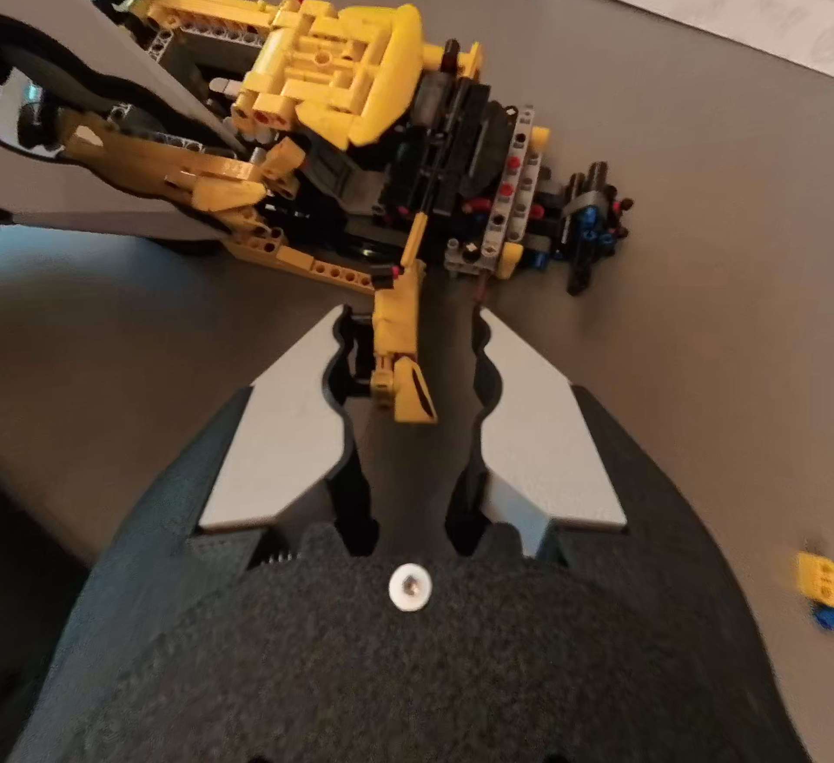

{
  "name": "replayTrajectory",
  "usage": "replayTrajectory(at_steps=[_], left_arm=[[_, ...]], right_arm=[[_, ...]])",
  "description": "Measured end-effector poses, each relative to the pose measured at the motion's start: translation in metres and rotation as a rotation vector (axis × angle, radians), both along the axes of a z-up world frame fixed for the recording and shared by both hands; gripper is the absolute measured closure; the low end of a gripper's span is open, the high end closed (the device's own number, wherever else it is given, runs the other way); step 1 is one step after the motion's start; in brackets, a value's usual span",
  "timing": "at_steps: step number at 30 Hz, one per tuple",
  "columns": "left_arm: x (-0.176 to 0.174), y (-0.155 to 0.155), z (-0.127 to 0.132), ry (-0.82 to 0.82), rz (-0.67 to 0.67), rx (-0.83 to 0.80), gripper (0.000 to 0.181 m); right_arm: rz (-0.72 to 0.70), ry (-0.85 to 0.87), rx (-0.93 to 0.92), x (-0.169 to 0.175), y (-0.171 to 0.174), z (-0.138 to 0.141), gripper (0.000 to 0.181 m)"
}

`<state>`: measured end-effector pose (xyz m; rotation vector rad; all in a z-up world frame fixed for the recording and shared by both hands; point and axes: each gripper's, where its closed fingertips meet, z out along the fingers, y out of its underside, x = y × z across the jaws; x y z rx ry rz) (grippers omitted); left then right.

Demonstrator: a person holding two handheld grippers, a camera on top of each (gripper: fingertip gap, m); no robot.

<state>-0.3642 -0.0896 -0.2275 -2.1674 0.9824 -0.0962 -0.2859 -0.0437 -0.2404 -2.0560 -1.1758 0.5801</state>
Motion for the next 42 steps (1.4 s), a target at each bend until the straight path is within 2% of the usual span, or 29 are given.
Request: replayTrajectory(at_steps=[3,6,11,16,20,24,25,29,32,42], left_arm=[[0.000,0.000,0.000,0.007,0.000,0.005,0.148],[0.000,0.001,0.000,0.002,0.000,-0.001,0.147],[0.004,0.002,0.001,-0.029,0.000,-0.019,0.148],[0.005,0.003,0.003,-0.031,0.005,-0.025,0.148],[0.008,0.004,0.005,-0.056,0.002,-0.027,0.148],[0.008,0.002,0.003,-0.057,-0.015,-0.027,0.148],[0.008,0.003,0.003,-0.051,-0.015,-0.026,0.148],[0.008,0.002,0.001,-0.031,-0.027,-0.027,0.148],[0.010,-0.001,0.000,-0.023,-0.051,-0.026,0.147],[0.012,-0.003,0.000,-0.042,-0.066,-0.020,0.145]], right_arm=[[0.037,-0.102,0.031,-0.011,0.000,-0.011,0.159],[0.028,-0.113,0.094,-0.015,0.003,0.001,0.160],[0.003,0.136,-0.082,-0.011,0.003,0.015,0.161],[0.011,0.186,-0.050,-0.011,0.006,0.024,0.161],[0.000,0.190,0.046,-0.007,0.009,0.035,0.161],[-0.025,0.348,-0.260,0.001,0.006,0.023,0.162],[-0.025,0.350,-0.286,0.003,0.005,0.021,0.161],[0.020,0.146,-0.233,0.011,-0.006,-0.002,0.161],[0.047,0.073,-0.213,0.021,-0.015,-0.011,0.160],[0.091,0.197,-0.379,0.029,-0.020,-0.007,0.160]])
